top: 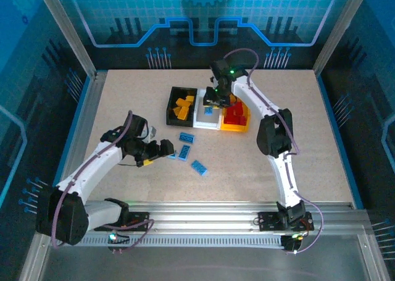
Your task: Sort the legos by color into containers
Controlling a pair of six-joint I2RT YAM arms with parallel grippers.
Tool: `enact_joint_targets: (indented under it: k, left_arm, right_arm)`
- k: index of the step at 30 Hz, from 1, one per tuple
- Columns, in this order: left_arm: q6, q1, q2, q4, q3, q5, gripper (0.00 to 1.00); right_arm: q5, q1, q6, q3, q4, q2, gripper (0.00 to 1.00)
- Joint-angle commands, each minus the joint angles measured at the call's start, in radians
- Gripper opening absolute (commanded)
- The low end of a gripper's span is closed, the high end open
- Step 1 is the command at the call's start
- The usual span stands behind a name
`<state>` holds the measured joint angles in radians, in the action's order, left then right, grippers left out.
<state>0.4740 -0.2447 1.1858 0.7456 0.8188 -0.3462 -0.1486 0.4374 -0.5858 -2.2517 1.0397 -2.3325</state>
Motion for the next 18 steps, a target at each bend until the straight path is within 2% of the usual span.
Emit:
enact_joint_targets:
  k: [1, 4, 9, 14, 18]
  left_arm:
    - [0.025, -0.005, -0.030, 0.046, -0.022, -0.002, 0.99]
    - [0.023, -0.005, -0.031, 0.045, -0.025, -0.008, 0.99]
    - [0.018, -0.005, -0.001, 0.027, -0.022, -0.016, 0.99]
    - [-0.011, -0.023, 0.079, 0.003, 0.010, 0.003, 0.97]
    - [-0.055, -0.041, 0.193, -0.002, 0.070, 0.059, 0.88]
  right_arm:
    - [-0.038, -0.007, 0.006, -0.082, 0.045, -0.056, 0.31]
    - [-0.048, -0.007, 0.000, -0.095, 0.044, -0.080, 0.32]
    - [-0.050, -0.006, -0.008, -0.093, 0.046, -0.076, 0.45]
    - [-0.034, -0.005, 0.010, -0.038, 0.048, 0.000, 0.53]
    - [-0.022, 0.000, 0.020, 0.078, 0.038, 0.135, 0.55]
